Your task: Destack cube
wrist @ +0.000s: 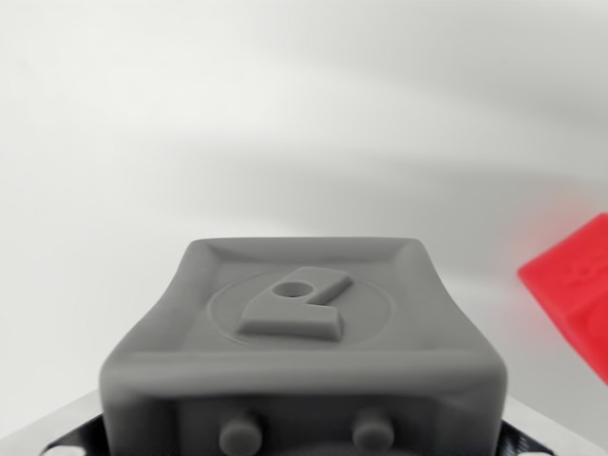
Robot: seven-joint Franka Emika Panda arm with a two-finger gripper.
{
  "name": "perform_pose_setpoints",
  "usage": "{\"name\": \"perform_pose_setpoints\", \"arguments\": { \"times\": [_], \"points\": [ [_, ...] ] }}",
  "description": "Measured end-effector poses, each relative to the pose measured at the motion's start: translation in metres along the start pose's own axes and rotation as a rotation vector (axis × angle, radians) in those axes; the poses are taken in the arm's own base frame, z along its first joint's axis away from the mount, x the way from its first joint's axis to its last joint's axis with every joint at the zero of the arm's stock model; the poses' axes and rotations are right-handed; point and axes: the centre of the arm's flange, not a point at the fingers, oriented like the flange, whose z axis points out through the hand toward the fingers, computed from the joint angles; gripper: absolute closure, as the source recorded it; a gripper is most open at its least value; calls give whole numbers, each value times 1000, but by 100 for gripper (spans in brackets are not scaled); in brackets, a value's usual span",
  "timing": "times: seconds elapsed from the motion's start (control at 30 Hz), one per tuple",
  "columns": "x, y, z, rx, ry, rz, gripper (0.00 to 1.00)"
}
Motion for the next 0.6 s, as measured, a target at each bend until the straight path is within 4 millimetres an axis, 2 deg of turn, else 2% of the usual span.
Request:
{"name": "perform_pose_setpoints", "arguments": {
  "times": [0.6],
  "points": [
    [-13, -20, -4, 0, 0, -135, 100]
  ]
}}
